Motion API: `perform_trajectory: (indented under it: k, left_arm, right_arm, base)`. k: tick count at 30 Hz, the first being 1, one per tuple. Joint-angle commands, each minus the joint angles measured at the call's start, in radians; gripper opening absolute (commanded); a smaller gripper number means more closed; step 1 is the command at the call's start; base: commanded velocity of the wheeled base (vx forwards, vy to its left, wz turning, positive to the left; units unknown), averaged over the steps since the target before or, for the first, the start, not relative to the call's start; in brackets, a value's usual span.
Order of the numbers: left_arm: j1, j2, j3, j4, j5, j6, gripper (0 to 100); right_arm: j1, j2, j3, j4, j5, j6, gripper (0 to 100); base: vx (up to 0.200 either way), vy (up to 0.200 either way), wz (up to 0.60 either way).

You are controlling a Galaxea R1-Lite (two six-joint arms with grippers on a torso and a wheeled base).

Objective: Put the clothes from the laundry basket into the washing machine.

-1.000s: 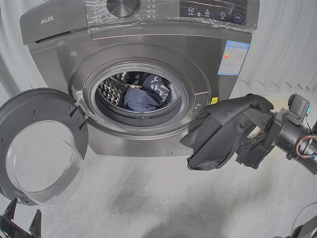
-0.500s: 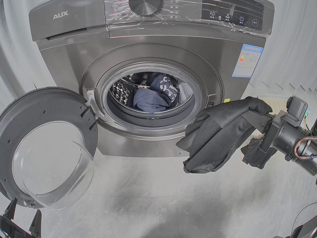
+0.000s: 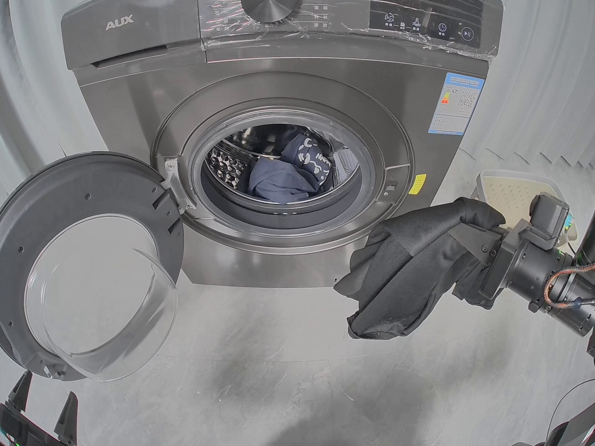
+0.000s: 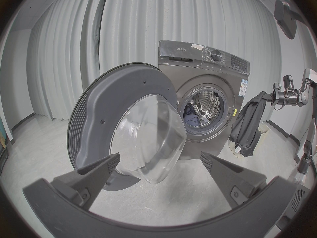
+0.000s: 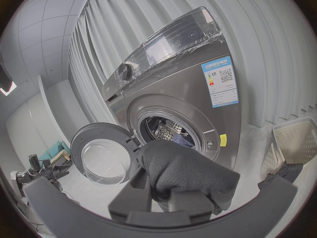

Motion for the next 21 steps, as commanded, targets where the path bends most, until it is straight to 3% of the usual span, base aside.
perform_trajectory:
  k: [1,7,11,21]
  left_arm:
    - [0.0,-0.01,0.016,0.0,0.0,0.001,100]
    - [0.002,-0.012,0.018,-0.003,0.0,0.012,100]
    - [0.002,-0.012,0.018,-0.001,-0.001,0.04,100]
    - [0.003,-0.015,0.018,-0.001,-0.004,0.043,100]
  right_arm:
    - [0.008,0.005,0.009,0.0,-0.001,0.0,0]
    - [0.03,0.034,0.001,-0.002,-0.004,0.002,0]
    - [0.034,0.052,-0.009,-0.002,-0.004,0.005,0]
    - [0.045,0.072,-0.025,-0.002,-0.007,0.014,0]
  base:
    - [0.0,0.2,0.0]
    - [0.0,0.2,0.0]
    - [0.0,0.0,0.0]
    - [0.0,0.0,0.0]
